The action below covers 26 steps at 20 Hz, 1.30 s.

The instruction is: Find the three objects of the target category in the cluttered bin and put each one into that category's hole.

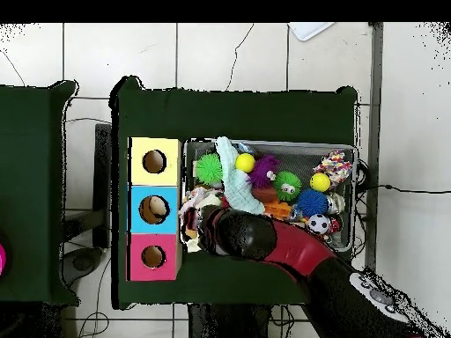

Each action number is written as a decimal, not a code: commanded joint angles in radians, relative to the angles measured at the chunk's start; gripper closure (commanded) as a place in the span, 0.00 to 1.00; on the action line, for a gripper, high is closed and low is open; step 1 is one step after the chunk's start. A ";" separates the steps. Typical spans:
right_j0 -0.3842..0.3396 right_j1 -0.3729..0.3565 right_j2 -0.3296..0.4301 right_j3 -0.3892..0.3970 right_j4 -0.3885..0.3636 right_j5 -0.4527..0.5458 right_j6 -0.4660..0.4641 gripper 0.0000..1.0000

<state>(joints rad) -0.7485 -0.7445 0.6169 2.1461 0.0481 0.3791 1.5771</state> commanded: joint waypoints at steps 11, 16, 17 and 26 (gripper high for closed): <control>0.110 0.060 -0.062 0.092 0.124 -0.129 0.288 1.00; 0.149 0.099 -0.073 0.098 0.146 -0.200 0.308 1.00; 0.158 0.101 -0.075 0.099 0.153 -0.208 0.311 1.00; 0.192 0.060 -0.051 0.156 0.229 -0.227 0.331 1.00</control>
<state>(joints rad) -0.5889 -0.7036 0.5516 2.2192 0.1885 0.1388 1.5847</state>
